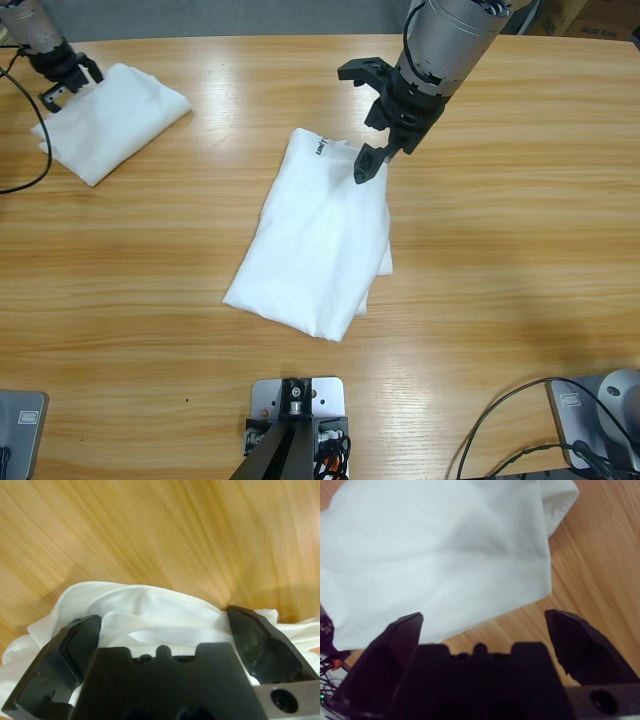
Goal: Fold clothes
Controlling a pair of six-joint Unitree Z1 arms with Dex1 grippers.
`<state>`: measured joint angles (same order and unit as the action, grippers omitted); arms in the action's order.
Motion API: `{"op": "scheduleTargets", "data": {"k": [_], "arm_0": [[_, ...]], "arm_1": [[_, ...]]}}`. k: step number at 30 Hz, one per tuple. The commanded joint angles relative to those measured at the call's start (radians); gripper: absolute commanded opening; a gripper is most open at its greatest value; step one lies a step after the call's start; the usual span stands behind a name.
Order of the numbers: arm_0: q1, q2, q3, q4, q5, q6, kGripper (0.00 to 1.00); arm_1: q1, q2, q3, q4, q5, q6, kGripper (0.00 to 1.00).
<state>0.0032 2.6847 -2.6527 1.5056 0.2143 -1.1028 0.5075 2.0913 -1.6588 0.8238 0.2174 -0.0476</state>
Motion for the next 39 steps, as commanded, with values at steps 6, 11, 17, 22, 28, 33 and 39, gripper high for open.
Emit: {"op": "scheduleTargets", "data": {"k": [6, 11, 17, 22, 28, 33, 39], "arm_0": [[-0.205, 0.011, -0.246, 0.157, -0.052, -0.080, 0.964], [-0.294, 0.003, -0.204, 0.156, -0.059, -0.144, 0.964], [-0.327, -0.054, -0.104, 0.156, -0.059, -0.158, 0.964], [-0.363, -0.121, 0.046, 0.153, -0.064, -0.175, 0.968], [-0.414, -0.152, 0.093, 0.151, -0.068, -0.204, 0.968], [-0.371, -0.155, 0.037, 0.132, -0.027, -0.174, 0.968], [-0.308, -0.068, -0.132, 0.128, 0.046, 0.068, 0.852]], "arm_1": [[0.000, -0.042, 0.068, -0.016, -0.026, -0.012, 1.000], [0.001, -0.080, 0.128, -0.042, -0.029, -0.012, 1.000], [0.000, -0.128, 0.201, -0.071, -0.030, -0.011, 1.000], [0.000, -0.155, 0.227, -0.075, -0.030, -0.009, 1.000], [0.001, -0.205, 0.255, -0.076, -0.035, -0.006, 1.000], [0.000, -0.249, 0.354, -0.130, -0.039, -0.006, 1.000], [0.000, -0.285, 0.433, -0.173, -0.039, -0.002, 1.000]]}}
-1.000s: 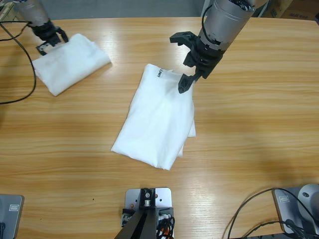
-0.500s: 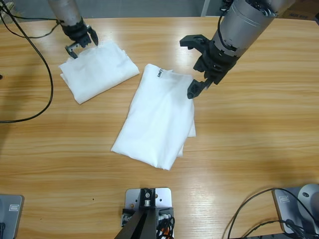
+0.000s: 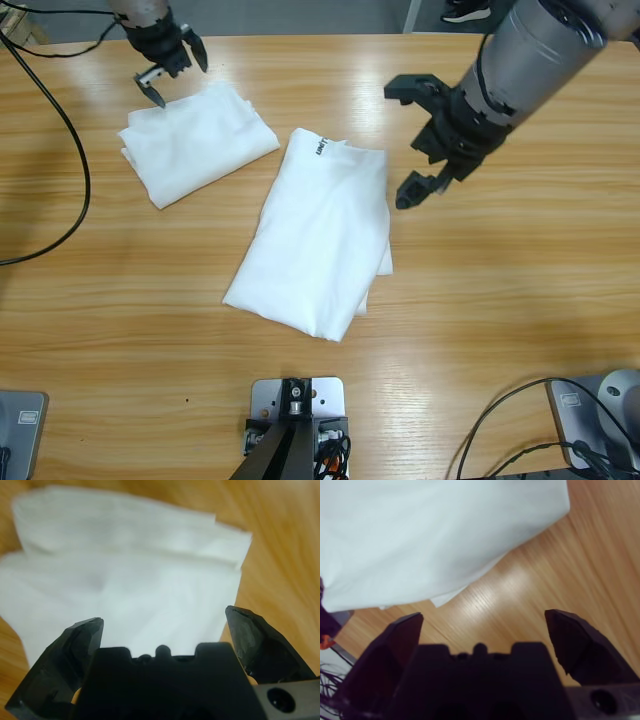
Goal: Fold clothes
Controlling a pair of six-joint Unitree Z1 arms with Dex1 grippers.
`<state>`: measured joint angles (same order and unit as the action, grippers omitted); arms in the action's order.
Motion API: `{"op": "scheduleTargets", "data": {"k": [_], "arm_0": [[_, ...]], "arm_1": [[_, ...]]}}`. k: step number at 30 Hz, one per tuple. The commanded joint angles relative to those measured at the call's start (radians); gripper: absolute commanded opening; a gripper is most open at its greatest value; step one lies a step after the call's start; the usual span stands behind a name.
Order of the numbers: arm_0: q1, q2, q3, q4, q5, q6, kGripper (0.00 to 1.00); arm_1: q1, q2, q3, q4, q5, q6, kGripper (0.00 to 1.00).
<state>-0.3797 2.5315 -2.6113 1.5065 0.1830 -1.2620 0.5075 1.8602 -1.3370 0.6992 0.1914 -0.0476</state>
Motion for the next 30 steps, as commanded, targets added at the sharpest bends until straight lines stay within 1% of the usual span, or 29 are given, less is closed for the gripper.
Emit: {"op": "scheduleTargets", "data": {"k": [1, 3, 8, 12, 16, 17, 19, 20, 23, 26, 30], "arm_0": [[0.083, 0.093, -0.173, 0.131, 0.082, 0.230, 0.853], [0.092, 0.110, -0.182, 0.127, 0.093, 0.243, 0.855], [0.083, 0.161, -0.251, 0.127, 0.088, 0.225, 0.867], [0.086, 0.167, -0.292, 0.128, 0.089, 0.225, 0.872], [0.098, 0.186, -0.362, 0.129, 0.089, 0.255, 0.879], [0.100, 0.191, -0.376, 0.129, 0.089, 0.254, 0.892], [0.100, 0.206, -0.406, 0.130, 0.089, 0.253, 0.980], [0.100, 0.209, -0.411, 0.131, 0.090, 0.253, 1.000], [0.100, 0.211, -0.417, 0.136, 0.113, 0.244, 1.000], [0.105, 0.230, -0.460, 0.143, 0.114, 0.239, 1.000], [0.064, 0.232, -0.461, 0.155, 0.110, 0.209, 1.000]], "arm_1": [[0.000, -0.058, 0.111, -0.049, -0.017, -0.001, 1.000], [-0.003, -0.064, 0.117, -0.052, -0.021, -0.002, 1.000], [-0.003, -0.056, 0.145, -0.080, -0.020, -0.001, 1.000], [-0.004, -0.055, 0.144, -0.082, -0.021, -0.001, 1.000], [-0.004, -0.045, 0.145, -0.088, -0.020, -0.001, 1.000], [-0.004, -0.044, 0.145, -0.091, -0.020, -0.001, 1.000], [-0.004, -0.041, 0.147, -0.093, -0.020, -0.001, 1.000], [-0.004, -0.041, 0.148, -0.093, -0.020, -0.001, 1.000], [-0.004, -0.040, 0.150, -0.095, -0.020, -0.001, 1.000], [-0.004, -0.035, 0.150, -0.096, -0.020, -0.001, 1.000], [-0.004, -0.041, 0.148, -0.096, -0.020, -0.001, 1.000]]}}
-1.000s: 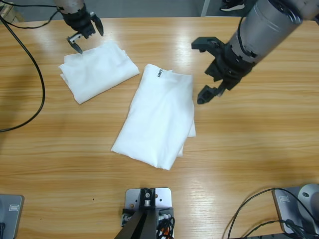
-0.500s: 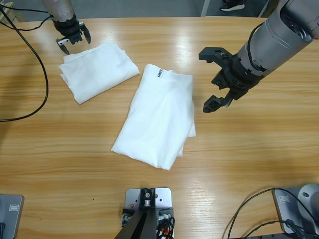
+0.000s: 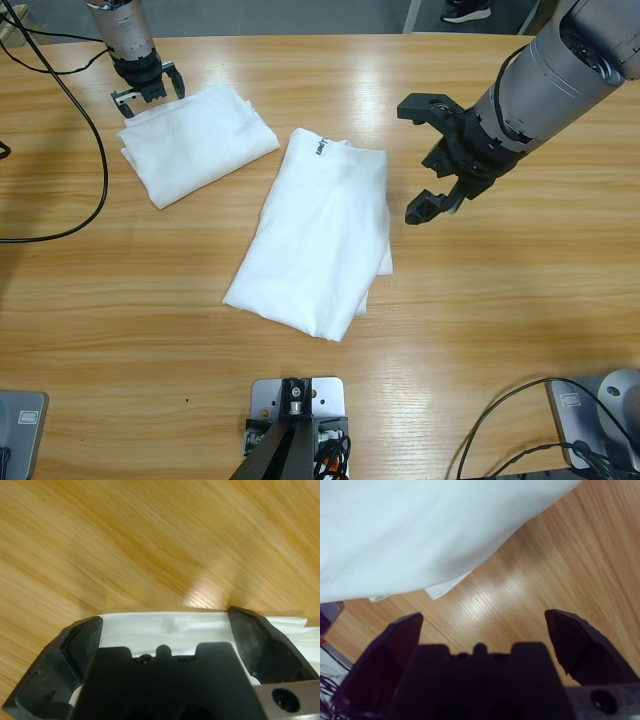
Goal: Fold clothes
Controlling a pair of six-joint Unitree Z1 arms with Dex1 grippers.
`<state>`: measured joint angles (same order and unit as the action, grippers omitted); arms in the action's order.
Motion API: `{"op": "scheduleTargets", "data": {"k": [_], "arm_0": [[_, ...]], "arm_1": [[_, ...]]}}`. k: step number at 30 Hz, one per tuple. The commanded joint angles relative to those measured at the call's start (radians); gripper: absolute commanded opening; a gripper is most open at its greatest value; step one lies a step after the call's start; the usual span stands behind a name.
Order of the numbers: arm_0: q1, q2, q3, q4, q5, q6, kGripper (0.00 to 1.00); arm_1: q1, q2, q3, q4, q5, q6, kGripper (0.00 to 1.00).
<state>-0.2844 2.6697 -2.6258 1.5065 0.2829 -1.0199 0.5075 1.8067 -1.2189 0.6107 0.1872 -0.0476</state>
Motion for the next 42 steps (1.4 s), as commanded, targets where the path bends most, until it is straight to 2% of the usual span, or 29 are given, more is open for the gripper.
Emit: {"op": "scheduleTargets", "data": {"k": [1, 6, 10, 19, 23, 25, 26, 29, 33, 37, 42], "arm_0": [[-0.043, 0.093, -0.442, 0.156, 0.007, -0.047, 1.000], [-0.092, 0.081, -0.433, 0.158, -0.007, -0.062, 1.000], [-0.097, 0.056, -0.416, 0.159, -0.011, -0.056, 1.000], [-0.167, -0.066, -0.163, 0.154, 0.010, -0.112, 1.000], [-0.186, -0.089, -0.117, 0.152, 0.013, -0.123, 1.000], [-0.190, -0.110, -0.052, 0.148, 0.018, -0.140, 1.000], [-0.190, -0.137, 0.029, 0.114, 0.021, -0.154, 1.000], [-0.167, -0.345, 0.459, -0.226, 0.002, -0.090, 1.000], [-0.102, -0.525, 0.759, -0.418, 0.004, -0.057, 1.000], [-0.085, -0.529, 0.803, -0.478, 0.009, -0.054, 1.000], [-0.075, -0.409, 0.774, -0.620, -0.019, -0.034, 1.000]], "arm_1": [[-0.004, 0.012, 0.030, -0.006, -0.015, -0.002, 1.000], [-0.004, 0.008, 0.032, -0.006, -0.016, -0.002, 1.000], [-0.004, 0.004, 0.032, -0.006, -0.016, -0.002, 1.000], [-0.004, -0.016, 0.037, -0.002, -0.018, -0.002, 1.000], [-0.004, -0.028, 0.047, -0.002, -0.020, -0.002, 1.000], [-0.004, -0.039, 0.060, -0.002, -0.020, -0.002, 1.000], [-0.004, -0.042, 0.071, -0.004, -0.020, -0.002, 1.000], [-0.004, -0.055, 0.094, -0.007, -0.021, -0.002, 1.000], [-0.004, -0.051, 0.101, -0.020, -0.021, -0.002, 1.000], [0.000, -0.041, 0.103, -0.025, -0.020, 0.006, 1.000], [0.002, -0.037, 0.131, -0.045, -0.019, 0.006, 1.000]]}}
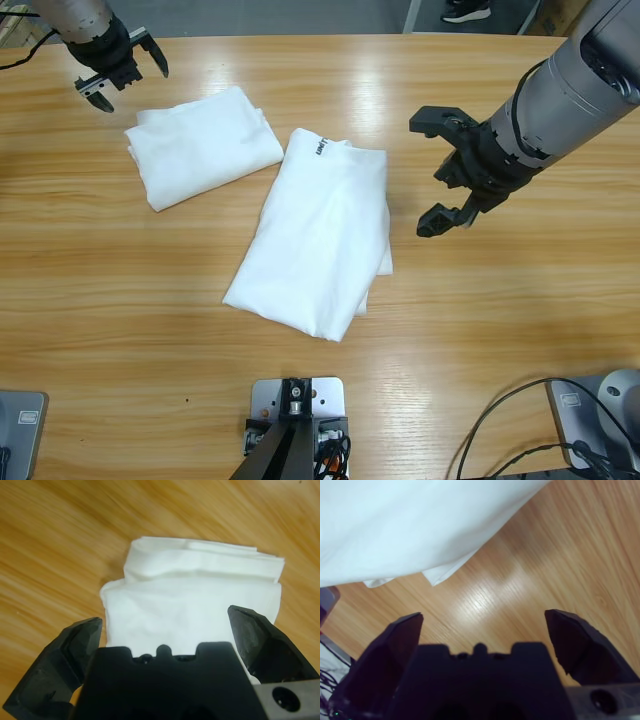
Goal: Fold clothes
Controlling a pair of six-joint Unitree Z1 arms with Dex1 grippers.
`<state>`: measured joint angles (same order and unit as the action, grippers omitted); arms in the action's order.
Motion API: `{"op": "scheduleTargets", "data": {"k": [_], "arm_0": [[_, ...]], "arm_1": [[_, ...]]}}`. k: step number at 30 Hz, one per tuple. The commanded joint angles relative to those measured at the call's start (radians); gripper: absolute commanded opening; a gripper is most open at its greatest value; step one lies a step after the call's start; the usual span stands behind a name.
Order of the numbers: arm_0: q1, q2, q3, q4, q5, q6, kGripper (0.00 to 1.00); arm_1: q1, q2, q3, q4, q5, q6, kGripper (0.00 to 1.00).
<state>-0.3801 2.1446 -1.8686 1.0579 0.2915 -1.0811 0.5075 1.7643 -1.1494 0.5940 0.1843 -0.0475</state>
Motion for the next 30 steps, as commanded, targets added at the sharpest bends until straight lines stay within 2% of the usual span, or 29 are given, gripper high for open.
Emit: {"op": "scheduleTargets", "data": {"k": [1, 11, 16, 20, 26, 30], "arm_0": [[0.021, 0.145, -0.003, -0.174, -0.030, 0.030, 1.000], [0.016, 0.248, -0.071, -0.152, -0.037, 0.098, 1.000], [-0.022, 0.240, -0.043, -0.135, -0.038, 0.087, 1.000], [-0.029, 0.218, 0.023, -0.137, -0.043, 0.030, 1.000], [-0.028, 0.141, 0.239, -0.266, -0.059, 0.007, 1.000], [-0.044, 0.107, 0.270, -0.273, -0.060, 0.007, 1.000]], "arm_1": [[0.002, 0.007, 0.066, -0.033, -0.016, 0.006, 1.000], [0.002, 0.023, 0.080, -0.056, -0.014, 0.006, 1.000], [0.002, 0.021, 0.076, -0.057, -0.014, 0.007, 1.000], [0.002, 0.007, 0.082, -0.056, -0.014, 0.011, 1.000], [0.002, -0.018, 0.102, -0.056, -0.014, 0.012, 1.000], [0.002, -0.023, 0.101, -0.056, -0.014, 0.012, 1.000]]}}
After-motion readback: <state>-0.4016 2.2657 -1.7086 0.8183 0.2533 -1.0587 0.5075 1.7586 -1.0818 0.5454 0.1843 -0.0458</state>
